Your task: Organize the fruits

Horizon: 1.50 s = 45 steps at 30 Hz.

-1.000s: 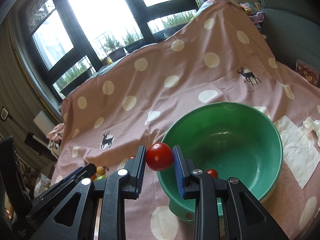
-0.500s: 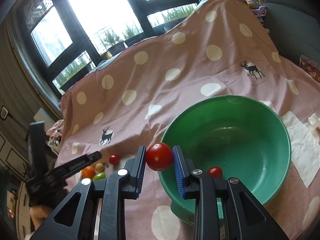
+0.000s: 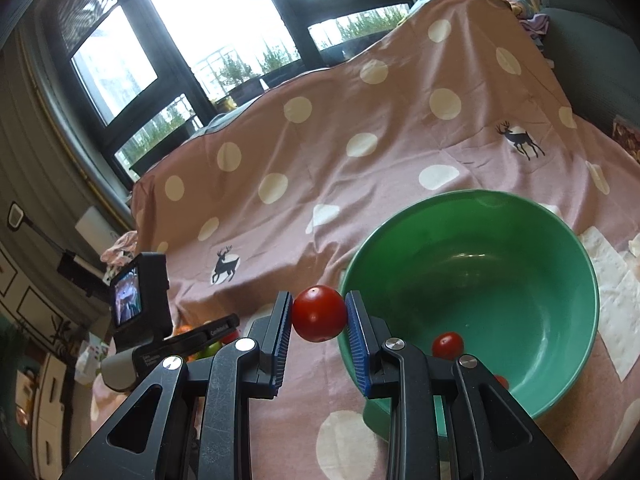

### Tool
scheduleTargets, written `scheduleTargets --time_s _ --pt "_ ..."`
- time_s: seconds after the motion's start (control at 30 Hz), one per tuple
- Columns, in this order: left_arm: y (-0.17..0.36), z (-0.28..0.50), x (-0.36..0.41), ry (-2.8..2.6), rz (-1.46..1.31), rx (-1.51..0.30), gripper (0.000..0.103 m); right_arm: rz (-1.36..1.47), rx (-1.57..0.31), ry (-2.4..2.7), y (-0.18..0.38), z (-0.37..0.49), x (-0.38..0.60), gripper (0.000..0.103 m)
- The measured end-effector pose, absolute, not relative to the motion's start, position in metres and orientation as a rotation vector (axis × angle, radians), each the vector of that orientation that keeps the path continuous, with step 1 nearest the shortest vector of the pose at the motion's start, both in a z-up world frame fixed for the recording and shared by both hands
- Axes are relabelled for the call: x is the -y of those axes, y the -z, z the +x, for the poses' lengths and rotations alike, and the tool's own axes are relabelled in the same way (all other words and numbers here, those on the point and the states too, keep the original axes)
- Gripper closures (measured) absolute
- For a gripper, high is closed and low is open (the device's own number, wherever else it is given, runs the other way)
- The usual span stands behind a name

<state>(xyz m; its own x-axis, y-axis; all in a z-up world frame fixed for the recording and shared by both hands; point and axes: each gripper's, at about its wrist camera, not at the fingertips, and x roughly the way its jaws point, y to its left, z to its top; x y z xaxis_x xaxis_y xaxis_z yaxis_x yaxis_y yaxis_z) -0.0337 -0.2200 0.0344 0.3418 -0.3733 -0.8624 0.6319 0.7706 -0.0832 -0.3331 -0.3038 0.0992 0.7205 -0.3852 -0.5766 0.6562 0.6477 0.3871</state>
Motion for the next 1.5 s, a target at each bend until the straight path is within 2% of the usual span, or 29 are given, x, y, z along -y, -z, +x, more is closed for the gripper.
scheduleTargets --time_s 0.57,1.0,1.5 --pt "-0.033 -0.047 0.222 0.71 0.287 -1.045 0.075 0.619 -0.49 0.634 -0.097 -0.332 0.303 0.074" --pt "-0.107 -0.088 0.197 0.792 0.185 -0.842 0.075 0.619 -0.476 0.633 -0.098 -0.336 0.302 0.074" --pt "-0.16 -0.13 0.176 0.931 0.101 -0.693 0.075 0.615 -0.455 0.662 -0.104 -0.343 0.3 0.074"
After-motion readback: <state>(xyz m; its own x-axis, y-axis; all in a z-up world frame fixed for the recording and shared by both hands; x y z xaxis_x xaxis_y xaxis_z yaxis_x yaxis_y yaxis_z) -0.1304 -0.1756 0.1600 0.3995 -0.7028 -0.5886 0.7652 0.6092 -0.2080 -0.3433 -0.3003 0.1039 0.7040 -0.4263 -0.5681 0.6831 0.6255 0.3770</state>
